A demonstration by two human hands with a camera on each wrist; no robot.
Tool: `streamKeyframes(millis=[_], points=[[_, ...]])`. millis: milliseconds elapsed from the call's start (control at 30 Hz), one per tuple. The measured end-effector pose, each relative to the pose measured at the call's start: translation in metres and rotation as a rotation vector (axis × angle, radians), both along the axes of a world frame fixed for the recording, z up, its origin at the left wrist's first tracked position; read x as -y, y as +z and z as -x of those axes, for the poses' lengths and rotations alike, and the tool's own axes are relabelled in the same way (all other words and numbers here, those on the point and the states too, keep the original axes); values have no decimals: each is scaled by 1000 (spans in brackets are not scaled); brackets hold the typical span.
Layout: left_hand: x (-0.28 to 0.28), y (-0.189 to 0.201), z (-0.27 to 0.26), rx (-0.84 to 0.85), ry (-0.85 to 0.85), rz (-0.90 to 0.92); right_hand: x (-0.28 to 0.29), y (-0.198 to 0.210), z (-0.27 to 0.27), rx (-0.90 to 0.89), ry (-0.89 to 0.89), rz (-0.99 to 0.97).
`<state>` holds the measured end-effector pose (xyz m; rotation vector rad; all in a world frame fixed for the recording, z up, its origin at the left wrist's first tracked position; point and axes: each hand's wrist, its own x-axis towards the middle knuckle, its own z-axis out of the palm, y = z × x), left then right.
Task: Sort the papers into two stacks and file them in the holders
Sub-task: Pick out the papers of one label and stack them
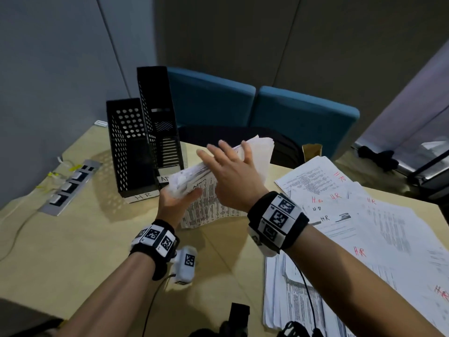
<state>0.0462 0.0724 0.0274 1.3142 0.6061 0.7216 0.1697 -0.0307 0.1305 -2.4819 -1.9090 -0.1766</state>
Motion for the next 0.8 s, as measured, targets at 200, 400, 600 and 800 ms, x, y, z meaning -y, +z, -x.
streamKeyframes(millis=[200,400,600,800], points=[[3,13,-15,-38,43,87,-9,-4,15,20,78,63],[-6,28,-12,-107,-23,-139,6,9,-36,-55,-78,-139],[-20,64,-22,-260,-195,-448,13,30,-52,-295,-174,-83],[-69,67,14,-591,-367,-510,44,1,-85,-898,-378,-348]])
